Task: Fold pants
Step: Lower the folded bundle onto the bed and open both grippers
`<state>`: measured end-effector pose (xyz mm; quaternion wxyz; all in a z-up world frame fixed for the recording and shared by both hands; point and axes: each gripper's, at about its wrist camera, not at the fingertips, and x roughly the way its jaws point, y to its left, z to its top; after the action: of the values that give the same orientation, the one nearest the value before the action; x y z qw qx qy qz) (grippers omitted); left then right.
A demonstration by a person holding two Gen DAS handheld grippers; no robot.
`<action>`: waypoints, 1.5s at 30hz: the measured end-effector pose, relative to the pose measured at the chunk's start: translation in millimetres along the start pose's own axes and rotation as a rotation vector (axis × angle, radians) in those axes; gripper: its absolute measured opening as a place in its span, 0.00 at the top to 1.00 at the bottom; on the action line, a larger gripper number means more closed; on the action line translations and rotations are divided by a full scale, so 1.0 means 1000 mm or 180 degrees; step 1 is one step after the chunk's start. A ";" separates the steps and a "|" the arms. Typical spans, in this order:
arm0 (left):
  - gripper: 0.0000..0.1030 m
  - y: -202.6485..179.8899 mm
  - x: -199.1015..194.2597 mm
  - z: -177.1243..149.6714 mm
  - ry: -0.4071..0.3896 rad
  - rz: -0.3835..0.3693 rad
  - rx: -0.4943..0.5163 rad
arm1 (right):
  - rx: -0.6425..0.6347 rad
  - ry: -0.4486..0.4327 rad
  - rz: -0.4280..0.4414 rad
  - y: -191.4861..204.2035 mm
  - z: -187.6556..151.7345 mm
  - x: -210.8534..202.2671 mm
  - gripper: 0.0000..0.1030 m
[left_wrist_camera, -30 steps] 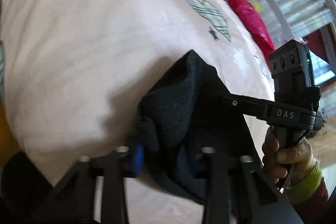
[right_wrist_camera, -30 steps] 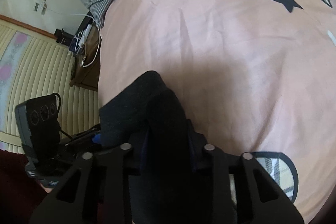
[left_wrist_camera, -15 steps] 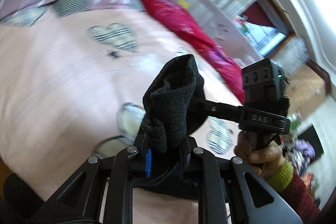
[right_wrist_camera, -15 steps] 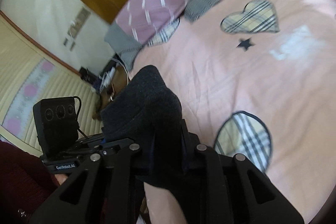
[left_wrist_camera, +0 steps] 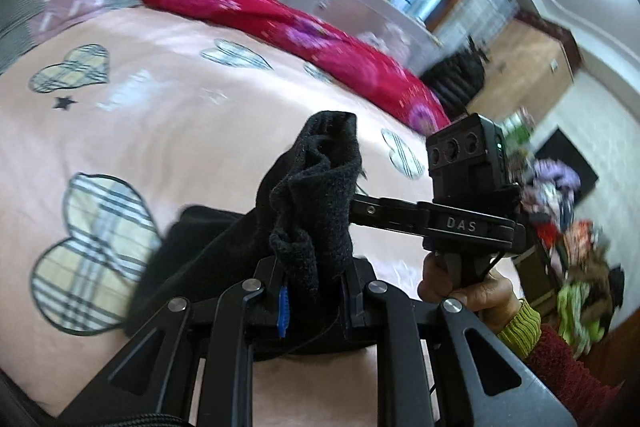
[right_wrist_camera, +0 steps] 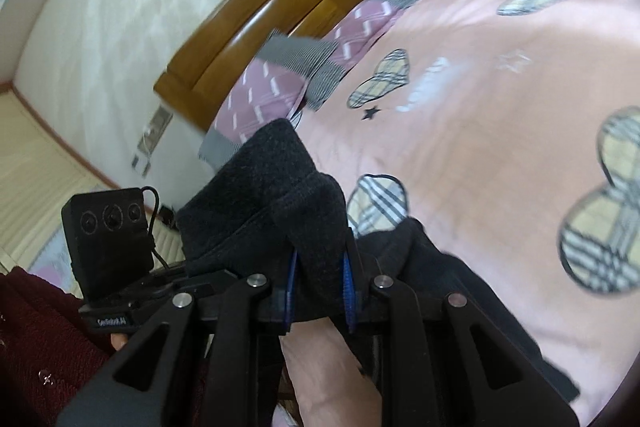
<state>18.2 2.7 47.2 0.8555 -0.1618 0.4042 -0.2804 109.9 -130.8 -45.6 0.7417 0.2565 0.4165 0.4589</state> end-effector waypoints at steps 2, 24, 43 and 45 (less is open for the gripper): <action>0.83 -0.009 0.013 -0.008 0.0076 -0.0006 0.0094 | 0.0110 -0.0101 0.0004 -0.014 -0.015 -0.015 0.80; 0.77 -0.037 0.110 -0.064 0.0470 -0.0213 0.0758 | 0.0801 -0.0449 -0.0107 -0.096 -0.086 -0.063 0.72; 0.36 -0.037 0.072 -0.075 0.0533 -0.0572 0.0868 | 0.1004 -0.1259 -0.1245 -0.049 -0.127 -0.152 0.36; 0.35 -0.032 0.064 -0.070 0.0498 -0.0557 0.0831 | 0.1013 -0.1274 -0.1246 -0.042 -0.128 -0.150 0.36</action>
<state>-14.8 -65.1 -19.2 0.8075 -0.0616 0.4140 -0.4157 -14.7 -284.4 -86.9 0.8337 0.3695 0.3703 0.1770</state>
